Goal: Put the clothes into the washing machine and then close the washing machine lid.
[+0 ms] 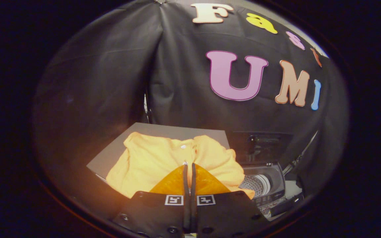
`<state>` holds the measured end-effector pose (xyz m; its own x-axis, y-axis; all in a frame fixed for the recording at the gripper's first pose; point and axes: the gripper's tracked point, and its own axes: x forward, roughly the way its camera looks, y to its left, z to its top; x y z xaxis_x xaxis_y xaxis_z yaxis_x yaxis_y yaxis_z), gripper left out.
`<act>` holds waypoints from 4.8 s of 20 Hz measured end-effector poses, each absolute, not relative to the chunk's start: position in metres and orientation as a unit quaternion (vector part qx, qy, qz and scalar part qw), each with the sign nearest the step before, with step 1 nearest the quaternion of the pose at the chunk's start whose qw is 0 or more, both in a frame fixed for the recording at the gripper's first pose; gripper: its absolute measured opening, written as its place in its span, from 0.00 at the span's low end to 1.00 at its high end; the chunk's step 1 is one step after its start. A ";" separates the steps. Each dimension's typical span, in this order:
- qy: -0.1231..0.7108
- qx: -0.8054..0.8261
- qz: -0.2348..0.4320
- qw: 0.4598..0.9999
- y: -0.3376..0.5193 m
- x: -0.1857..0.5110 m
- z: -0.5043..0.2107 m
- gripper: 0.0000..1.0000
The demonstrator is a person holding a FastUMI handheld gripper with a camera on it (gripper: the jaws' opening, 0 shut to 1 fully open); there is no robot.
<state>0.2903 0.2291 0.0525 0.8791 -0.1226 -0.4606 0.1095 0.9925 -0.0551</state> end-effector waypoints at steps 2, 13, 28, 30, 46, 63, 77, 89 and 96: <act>0.225 -0.020 -0.059 0.972 0.219 0.280 0.068 0.00; 0.148 -0.032 -0.093 0.984 0.131 0.280 0.154 0.00; 0.135 -0.070 -0.187 0.971 -0.018 0.328 0.152 0.00; 0.131 -0.066 -0.189 0.971 -0.027 0.332 0.141 0.00; 0.244 -0.025 -0.181 0.952 -0.069 0.332 -0.075 0.01; 0.248 0.044 -0.126 0.960 -0.053 0.335 -0.120 0.10; 0.273 0.007 -0.092 0.958 -0.026 0.289 -0.082 0.98; 0.212 -0.016 -0.107 0.971 -0.015 0.298 0.021 1.00; 0.127 0.006 -0.140 0.982 -0.039 0.341 0.091 0.99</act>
